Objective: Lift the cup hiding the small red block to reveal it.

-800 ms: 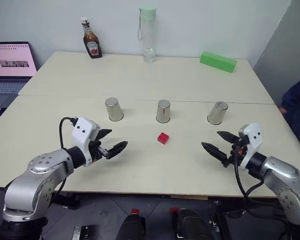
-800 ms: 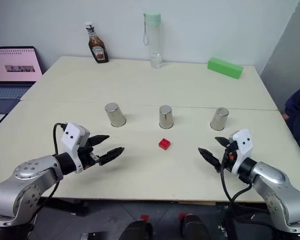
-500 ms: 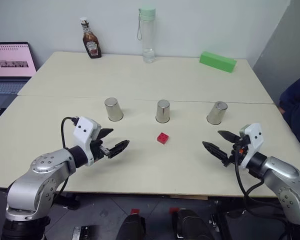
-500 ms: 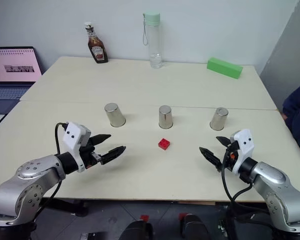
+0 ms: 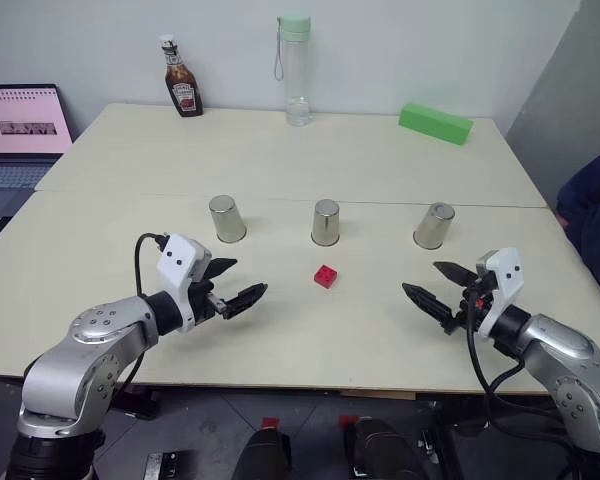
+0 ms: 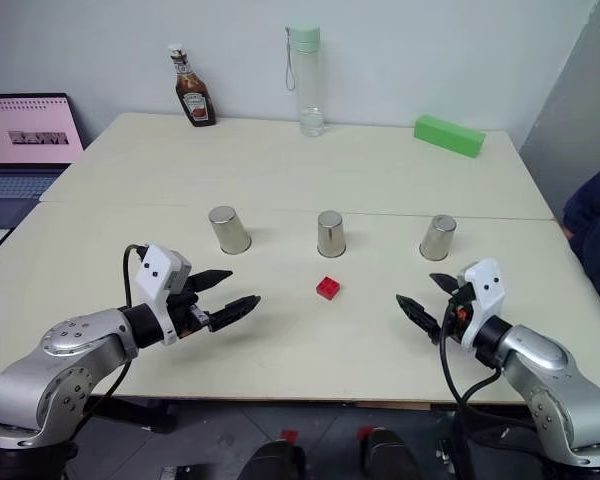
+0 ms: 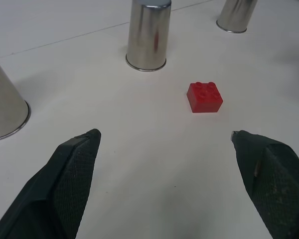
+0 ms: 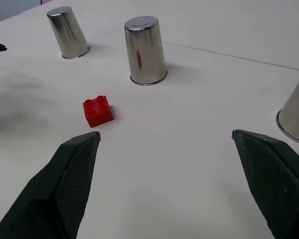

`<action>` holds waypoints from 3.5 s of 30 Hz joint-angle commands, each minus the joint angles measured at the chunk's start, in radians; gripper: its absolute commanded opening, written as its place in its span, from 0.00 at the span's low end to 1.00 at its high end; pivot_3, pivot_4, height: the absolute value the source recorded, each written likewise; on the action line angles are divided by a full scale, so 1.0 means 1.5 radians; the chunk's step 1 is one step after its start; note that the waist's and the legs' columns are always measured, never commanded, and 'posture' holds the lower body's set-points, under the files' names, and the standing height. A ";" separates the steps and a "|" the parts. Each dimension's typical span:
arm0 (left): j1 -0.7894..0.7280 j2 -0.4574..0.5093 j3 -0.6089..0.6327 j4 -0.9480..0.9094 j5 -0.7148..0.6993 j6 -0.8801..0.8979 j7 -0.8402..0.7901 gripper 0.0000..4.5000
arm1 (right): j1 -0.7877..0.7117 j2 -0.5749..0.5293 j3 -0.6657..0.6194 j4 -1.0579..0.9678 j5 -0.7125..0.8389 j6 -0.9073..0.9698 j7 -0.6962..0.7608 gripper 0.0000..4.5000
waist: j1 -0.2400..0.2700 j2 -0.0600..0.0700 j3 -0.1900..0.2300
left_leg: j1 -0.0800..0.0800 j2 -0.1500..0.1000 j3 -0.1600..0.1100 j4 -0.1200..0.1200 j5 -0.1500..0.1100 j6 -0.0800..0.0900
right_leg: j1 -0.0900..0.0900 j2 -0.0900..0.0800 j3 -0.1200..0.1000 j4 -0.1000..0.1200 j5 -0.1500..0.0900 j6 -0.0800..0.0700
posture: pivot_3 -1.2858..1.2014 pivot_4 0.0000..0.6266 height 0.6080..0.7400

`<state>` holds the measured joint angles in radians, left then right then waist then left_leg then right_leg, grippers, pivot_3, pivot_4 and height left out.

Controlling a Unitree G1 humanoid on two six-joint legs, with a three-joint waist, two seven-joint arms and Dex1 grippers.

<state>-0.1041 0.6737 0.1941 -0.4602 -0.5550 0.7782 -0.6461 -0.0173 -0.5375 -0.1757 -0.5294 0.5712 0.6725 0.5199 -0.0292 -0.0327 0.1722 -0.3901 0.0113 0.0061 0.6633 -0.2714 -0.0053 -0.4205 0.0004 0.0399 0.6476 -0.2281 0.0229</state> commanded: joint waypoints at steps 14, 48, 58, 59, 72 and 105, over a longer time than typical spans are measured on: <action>-0.008 -0.007 0.001 -0.012 0.001 -0.018 0.007 0.99 | -0.026 0.002 -0.007 -0.046 0.023 0.029 -0.032 1.00 | 0.000 0.000 0.000 | 0.000 0.000 0.000 0.000 0.000 0.000 | 0.000 0.000 0.000 0.000 0.000 0.000 | 0.52 0.24 1.00; -0.018 -0.006 -0.010 0.003 -0.003 -0.026 -0.006 0.99 | 0.004 0.003 -0.010 -0.035 0.010 0.000 -0.012 1.00 | 0.000 0.000 0.000 | 0.000 0.000 0.000 0.000 0.000 0.000 | 0.000 0.000 0.000 0.000 0.000 0.000 | 0.52 0.24 1.00; -0.025 -0.006 -0.017 0.018 0.013 -0.045 -0.008 0.99 | 0.013 0.001 -0.012 -0.026 0.001 -0.016 -0.004 1.00 | 0.000 0.000 0.000 | 0.000 0.000 0.000 0.000 0.000 0.000 | 0.000 0.000 0.000 0.000 0.000 0.000 | 0.52 0.24 1.00; -0.026 -0.006 -0.017 0.020 0.014 -0.045 -0.009 0.99 | 0.012 0.002 -0.011 -0.026 0.002 -0.017 -0.005 1.00 | 0.000 0.000 0.000 | 0.000 0.000 0.000 0.000 0.000 0.000 | 0.000 0.000 0.000 0.000 0.000 0.000 | 0.52 0.24 1.00; -0.034 0.000 -0.013 0.019 0.019 -0.039 -0.007 0.99 | -0.003 0.016 0.007 -0.036 0.005 -0.010 -0.028 1.00 | 0.000 0.000 0.000 | 0.000 0.000 0.000 0.000 0.000 0.000 | 0.000 0.000 0.000 0.000 0.000 0.000 | 0.52 0.24 1.00; -0.048 0.005 -0.018 0.042 0.027 -0.050 -0.014 0.99 | -0.001 0.009 -0.005 -0.052 0.007 0.000 -0.045 1.00 | 0.000 0.000 0.000 | 0.000 0.000 0.000 0.000 0.000 0.000 | 0.000 0.000 0.000 0.001 0.000 0.000 | 0.52 0.24 1.00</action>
<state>-0.1593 0.6729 0.1614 -0.3901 -0.5230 0.7279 -0.6653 -0.0043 -0.5181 -0.1651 -0.5676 0.5717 0.6723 0.4588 -0.0289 -0.0327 0.1721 -0.3898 0.0113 0.0063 0.6637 -0.2714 -0.0053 -0.4204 0.0006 0.0401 0.6487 -0.2279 0.0230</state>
